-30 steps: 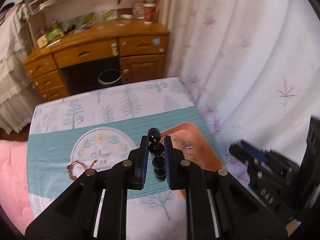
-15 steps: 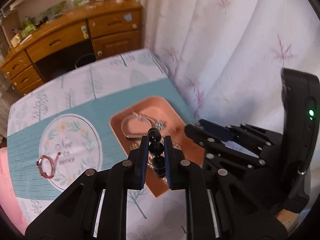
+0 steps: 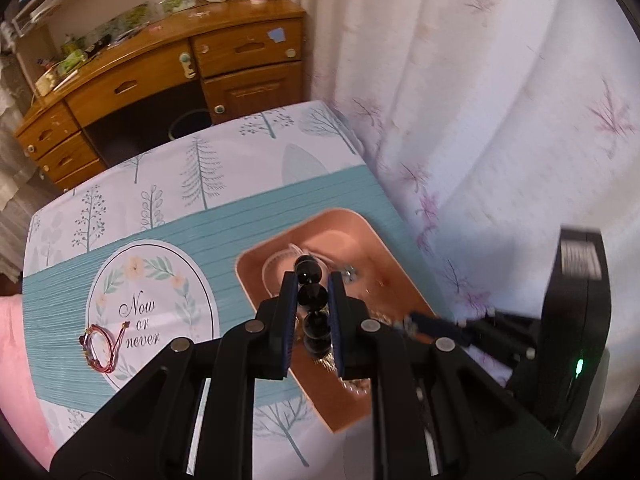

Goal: Organize jewelry
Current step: 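Carry the brooch and bead bracelet into the pink tray and open both tools, then withdraw both tools from the tray toward the red string bracelet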

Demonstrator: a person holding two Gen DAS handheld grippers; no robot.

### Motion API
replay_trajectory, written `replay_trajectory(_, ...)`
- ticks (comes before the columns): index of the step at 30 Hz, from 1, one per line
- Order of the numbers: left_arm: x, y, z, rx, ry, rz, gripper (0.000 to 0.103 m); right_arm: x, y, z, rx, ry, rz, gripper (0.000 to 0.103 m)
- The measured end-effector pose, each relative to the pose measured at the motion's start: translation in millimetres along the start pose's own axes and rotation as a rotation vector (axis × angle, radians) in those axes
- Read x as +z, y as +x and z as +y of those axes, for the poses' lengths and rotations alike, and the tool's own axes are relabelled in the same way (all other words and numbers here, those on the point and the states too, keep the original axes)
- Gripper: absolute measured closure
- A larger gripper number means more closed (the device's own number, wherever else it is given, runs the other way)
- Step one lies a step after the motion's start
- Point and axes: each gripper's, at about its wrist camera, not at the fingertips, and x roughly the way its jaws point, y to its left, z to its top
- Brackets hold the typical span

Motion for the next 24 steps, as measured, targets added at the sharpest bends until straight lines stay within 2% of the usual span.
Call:
replay_trajectory(7,9.9,21.6,8.9,0.012,-0.017,0.004,0.091,-0.2,13.1,8.5,-0.001,-0.018,0.032,0.083)
replay_trajectory(10,12.7,26.4,9.0,0.004,-0.027,-0.004,0.09,-1.7,13.9,11.2,-0.005,-0.022,0.036,0.075)
replay_trajectory(11,13.1,28.1,8.2,-0.005,-0.029,-0.002,0.09,-1.9,13.8,11.6,-0.004,-0.022,0.034,0.069)
replay_trajectory(13,14.3,31.8,4.9,-0.041,-0.027,0.01,0.09,-2.9,8.7,12.0,-0.003,-0.024,0.023,0.065)
replay_trajectory(17,12.8,36.8,-1.7,-0.087,-0.021,0.037,0.089,-6.8,2.3,11.7,0.008,-0.016,0.019,0.064)
replay_trajectory(24,5.8,33.1,5.1,-0.075,-0.012,0.044,0.089,-10.9,-5.8,18.3,-0.012,-0.037,0.009,0.064)
